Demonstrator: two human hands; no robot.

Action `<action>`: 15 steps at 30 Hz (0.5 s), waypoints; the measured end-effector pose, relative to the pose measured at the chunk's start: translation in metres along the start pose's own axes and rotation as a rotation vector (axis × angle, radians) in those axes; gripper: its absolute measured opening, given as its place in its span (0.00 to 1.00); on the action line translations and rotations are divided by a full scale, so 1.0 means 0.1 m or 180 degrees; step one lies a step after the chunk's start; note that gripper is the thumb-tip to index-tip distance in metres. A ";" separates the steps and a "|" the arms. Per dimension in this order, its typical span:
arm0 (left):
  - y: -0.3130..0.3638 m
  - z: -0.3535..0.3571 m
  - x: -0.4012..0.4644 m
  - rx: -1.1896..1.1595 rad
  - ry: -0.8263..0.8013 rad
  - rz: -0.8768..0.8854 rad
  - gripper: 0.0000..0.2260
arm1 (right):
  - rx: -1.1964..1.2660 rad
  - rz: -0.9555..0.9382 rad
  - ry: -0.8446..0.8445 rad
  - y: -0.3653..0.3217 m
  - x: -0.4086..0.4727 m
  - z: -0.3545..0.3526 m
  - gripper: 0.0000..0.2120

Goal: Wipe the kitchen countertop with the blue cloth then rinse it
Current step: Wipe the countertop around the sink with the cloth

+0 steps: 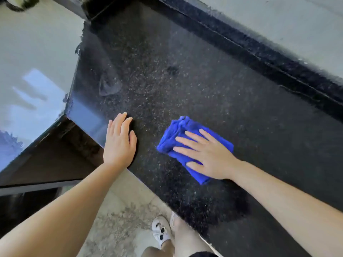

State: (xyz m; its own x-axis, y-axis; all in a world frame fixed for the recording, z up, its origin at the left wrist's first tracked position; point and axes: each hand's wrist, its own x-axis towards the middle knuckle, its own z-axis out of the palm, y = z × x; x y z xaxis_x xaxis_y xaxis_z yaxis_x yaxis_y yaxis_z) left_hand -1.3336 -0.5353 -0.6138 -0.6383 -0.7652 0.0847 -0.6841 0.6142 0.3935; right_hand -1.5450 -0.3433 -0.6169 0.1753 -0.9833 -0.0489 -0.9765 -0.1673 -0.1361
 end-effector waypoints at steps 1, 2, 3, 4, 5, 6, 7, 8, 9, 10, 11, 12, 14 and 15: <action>0.01 -0.01 0.01 0.0031 -0.0023 -0.0025 0.17 | -0.0076 0.0240 0.0030 0.47 0.04 -0.03 0.25; 0.00 0.00 0.01 0.0054 -0.0032 -0.0045 0.17 | -0.0163 0.0646 0.0068 0.93 0.11 -0.06 0.26; -0.01 0.00 0.02 0.0057 -0.0040 -0.0049 0.18 | -0.0214 0.1151 0.0134 1.37 0.21 -0.10 0.27; -0.01 0.01 0.02 0.0043 -0.0057 -0.0045 0.19 | -0.0198 0.1684 0.0223 1.73 0.36 -0.16 0.28; -0.03 0.02 0.03 0.0029 -0.0055 -0.0033 0.20 | -0.0065 0.2284 0.0299 1.96 0.55 -0.22 0.28; -0.05 0.02 0.04 0.0020 -0.0012 -0.0027 0.20 | 0.0160 0.2901 0.0325 2.05 0.79 -0.28 0.27; -0.06 0.02 0.05 0.0007 0.0050 -0.0035 0.20 | 0.0374 0.3323 0.0315 2.00 1.06 -0.34 0.27; -0.07 0.02 0.04 -0.0023 0.0126 -0.0046 0.20 | 0.0482 0.3489 0.0309 1.83 1.30 -0.35 0.26; -0.05 0.02 0.03 -0.0064 0.0213 -0.0055 0.19 | 0.0516 0.3352 0.0309 1.57 1.49 -0.33 0.26; -0.04 0.03 0.02 -0.0104 0.0316 -0.0078 0.19 | 0.0517 0.2961 0.0325 1.25 1.63 -0.27 0.26; -0.03 0.03 0.00 -0.0137 0.0446 -0.0136 0.19 | 0.0483 0.2474 0.0385 0.86 1.70 -0.19 0.26; -0.02 0.04 -0.02 -0.0172 0.0604 -0.0262 0.19 | 0.0376 0.2001 0.0447 0.42 1.70 -0.10 0.26; -0.06 0.04 -0.05 -0.0334 0.0973 -0.0816 0.20 | 0.0304 0.1172 0.0470 -0.41 1.48 0.02 0.26; -0.11 0.02 -0.06 -0.0478 0.1137 -0.1162 0.20 | 0.0342 0.0792 0.0383 -0.71 1.32 0.03 0.26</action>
State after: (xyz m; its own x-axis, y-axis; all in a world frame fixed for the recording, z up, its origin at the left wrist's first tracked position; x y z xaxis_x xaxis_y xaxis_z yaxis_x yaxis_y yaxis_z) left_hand -1.3229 -0.5373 -0.6206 -0.1902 -0.9582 0.2139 -0.7644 0.2813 0.5802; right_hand -1.4523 -0.4614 -0.6170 -0.0904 -0.9956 0.0228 -0.9675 0.0824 -0.2389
